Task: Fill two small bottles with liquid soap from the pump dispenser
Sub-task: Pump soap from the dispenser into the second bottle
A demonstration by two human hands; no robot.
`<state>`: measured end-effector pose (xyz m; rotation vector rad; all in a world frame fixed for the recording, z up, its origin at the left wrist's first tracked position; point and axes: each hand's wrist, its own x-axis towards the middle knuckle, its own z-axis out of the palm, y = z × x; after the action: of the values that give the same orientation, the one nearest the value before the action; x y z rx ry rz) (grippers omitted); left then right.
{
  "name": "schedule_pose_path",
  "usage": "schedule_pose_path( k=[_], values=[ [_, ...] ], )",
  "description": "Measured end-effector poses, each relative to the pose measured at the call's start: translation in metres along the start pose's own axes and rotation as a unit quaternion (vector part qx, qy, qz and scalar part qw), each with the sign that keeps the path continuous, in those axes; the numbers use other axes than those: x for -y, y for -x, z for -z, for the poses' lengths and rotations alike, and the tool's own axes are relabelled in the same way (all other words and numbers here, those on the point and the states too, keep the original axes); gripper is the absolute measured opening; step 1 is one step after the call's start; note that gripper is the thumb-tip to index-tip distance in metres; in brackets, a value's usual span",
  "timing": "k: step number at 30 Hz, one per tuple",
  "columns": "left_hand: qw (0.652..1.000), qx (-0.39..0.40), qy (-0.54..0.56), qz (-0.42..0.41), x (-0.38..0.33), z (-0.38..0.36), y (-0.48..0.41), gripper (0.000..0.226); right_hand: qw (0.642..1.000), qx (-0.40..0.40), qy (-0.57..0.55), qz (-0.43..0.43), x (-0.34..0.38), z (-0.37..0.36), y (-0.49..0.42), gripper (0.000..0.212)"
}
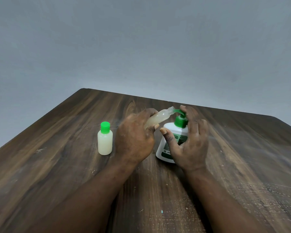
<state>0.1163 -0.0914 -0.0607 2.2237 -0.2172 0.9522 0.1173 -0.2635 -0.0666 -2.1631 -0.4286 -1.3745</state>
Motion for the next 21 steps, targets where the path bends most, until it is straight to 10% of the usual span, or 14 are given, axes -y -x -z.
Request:
schedule_pose_path(
  k=[21],
  values=[
    [0.959,0.094,0.261,0.047,-0.002,0.015,0.005,0.033,0.991,0.088,-0.069,-0.067,0.012,0.035,-0.036,0.029]
  ],
)
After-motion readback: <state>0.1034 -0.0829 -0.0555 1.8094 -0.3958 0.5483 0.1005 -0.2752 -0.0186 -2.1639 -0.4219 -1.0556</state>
